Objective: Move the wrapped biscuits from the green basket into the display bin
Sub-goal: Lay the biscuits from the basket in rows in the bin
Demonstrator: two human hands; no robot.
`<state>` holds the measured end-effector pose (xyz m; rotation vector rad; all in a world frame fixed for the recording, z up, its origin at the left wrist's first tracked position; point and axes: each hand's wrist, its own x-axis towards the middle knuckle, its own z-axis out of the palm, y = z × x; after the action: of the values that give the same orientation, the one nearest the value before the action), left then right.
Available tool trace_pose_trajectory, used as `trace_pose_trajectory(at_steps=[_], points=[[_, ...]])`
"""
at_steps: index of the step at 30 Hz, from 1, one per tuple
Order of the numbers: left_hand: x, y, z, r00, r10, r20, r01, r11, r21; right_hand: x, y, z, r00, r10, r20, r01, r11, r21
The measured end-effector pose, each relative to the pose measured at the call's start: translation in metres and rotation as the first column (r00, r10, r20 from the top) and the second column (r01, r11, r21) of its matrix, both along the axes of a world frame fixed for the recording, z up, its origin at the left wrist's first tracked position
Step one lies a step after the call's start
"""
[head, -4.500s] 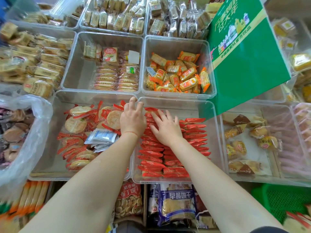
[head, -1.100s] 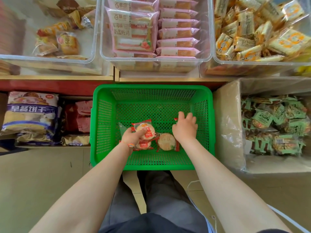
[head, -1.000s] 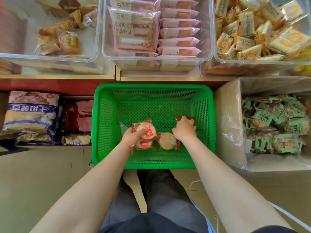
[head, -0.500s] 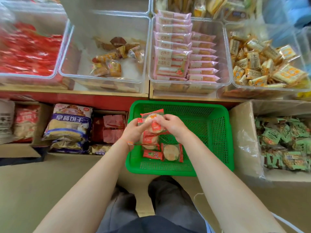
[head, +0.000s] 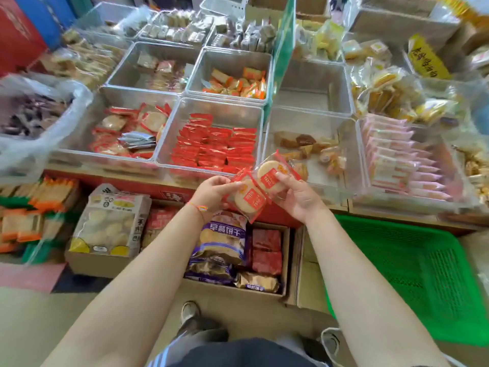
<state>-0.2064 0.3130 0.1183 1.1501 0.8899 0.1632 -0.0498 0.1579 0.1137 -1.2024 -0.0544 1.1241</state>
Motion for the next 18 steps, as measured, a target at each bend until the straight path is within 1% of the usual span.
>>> trace_pose_trajectory(at_steps=[3, 6, 8, 10, 13, 15, 17, 18], points=[[-0.022, 0.064, 0.007, 0.997, 0.065, 0.037, -0.066, 0.998, 0.015, -0.029, 0.052, 0.011, 1.0, 0.007, -0.018, -0.006, 1.0, 0.011], [-0.027, 0.1, 0.008, 0.995, 0.092, 0.047, -0.09, 0.995, -0.045, -0.043, 0.085, 0.014, 0.999, -0.003, -0.044, 0.003, 1.0, -0.001], [-0.022, 0.116, 0.006, 0.997, 0.06, 0.047, -0.056, 0.995, -0.085, -0.045, 0.098, 0.011, 0.999, -0.017, -0.042, 0.016, 1.0, -0.013], [-0.014, 0.128, 0.004, 0.999, -0.009, 0.035, 0.012, 0.996, -0.092, -0.042, 0.111, 0.006, 0.999, -0.041, -0.029, 0.041, 0.999, -0.017], [0.001, 0.144, 0.004, 0.993, -0.108, 0.036, 0.111, 0.99, -0.087, -0.029, 0.13, 0.0, 0.997, -0.081, -0.011, 0.08, 0.994, -0.077], [0.011, 0.153, 0.002, 0.998, -0.062, -0.002, 0.062, 0.997, -0.052, -0.017, 0.144, -0.005, 0.995, -0.103, -0.015, 0.101, 0.989, -0.113], [0.022, 0.168, -0.001, 0.999, 0.032, -0.042, -0.03, 0.998, 0.059, -0.001, 0.16, -0.006, 0.99, -0.14, -0.021, 0.136, 0.98, -0.143], [0.029, 0.175, -0.001, 0.995, 0.076, -0.058, -0.068, 0.99, 0.127, 0.007, 0.167, -0.005, 0.991, -0.137, 0.007, 0.136, 0.978, -0.158]])
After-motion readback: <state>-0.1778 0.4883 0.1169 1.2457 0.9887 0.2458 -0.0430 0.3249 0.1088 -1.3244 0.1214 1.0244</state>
